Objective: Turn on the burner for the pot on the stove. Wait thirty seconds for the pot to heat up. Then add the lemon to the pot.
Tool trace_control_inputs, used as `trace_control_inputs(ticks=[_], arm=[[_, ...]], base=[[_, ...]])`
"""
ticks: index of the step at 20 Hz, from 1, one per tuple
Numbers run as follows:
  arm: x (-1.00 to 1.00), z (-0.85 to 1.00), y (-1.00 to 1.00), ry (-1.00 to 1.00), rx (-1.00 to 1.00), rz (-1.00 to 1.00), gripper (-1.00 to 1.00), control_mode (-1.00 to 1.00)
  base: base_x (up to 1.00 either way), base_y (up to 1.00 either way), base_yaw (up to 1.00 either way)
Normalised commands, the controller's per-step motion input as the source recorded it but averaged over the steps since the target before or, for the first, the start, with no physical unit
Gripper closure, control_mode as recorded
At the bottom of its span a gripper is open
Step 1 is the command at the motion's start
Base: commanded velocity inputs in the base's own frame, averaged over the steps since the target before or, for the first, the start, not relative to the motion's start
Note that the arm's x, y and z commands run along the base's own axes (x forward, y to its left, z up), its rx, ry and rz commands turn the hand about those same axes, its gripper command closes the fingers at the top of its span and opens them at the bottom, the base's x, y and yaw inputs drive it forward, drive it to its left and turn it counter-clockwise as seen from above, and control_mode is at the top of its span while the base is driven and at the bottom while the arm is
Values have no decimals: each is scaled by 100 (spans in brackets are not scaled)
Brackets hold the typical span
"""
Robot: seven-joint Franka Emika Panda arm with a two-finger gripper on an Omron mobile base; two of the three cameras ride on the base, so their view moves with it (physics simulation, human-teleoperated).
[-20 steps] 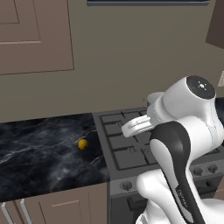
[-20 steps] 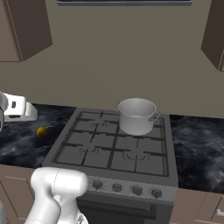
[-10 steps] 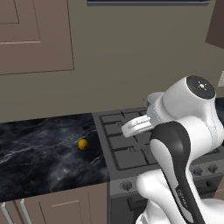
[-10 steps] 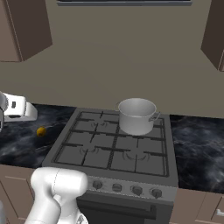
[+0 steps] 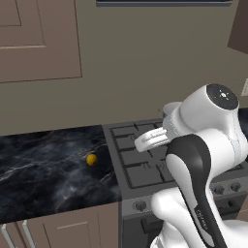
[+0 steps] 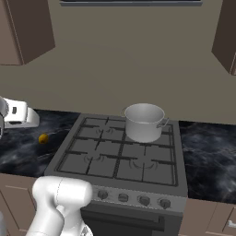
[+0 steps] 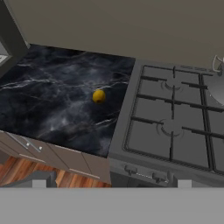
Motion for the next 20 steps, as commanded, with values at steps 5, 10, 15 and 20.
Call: trace_control_inputs(ticks=[5, 10, 15, 20], arm=[[0, 0, 0, 0, 0, 0, -100, -100], [0, 0, 0, 0, 0, 0, -100, -100], [0, 0, 0, 0, 0, 0, -100, -100], [0, 0, 0, 0, 0, 0, -100, -100]], base=[[0, 0, 0], [0, 0, 0], [0, 0, 0], [0, 0, 0]])
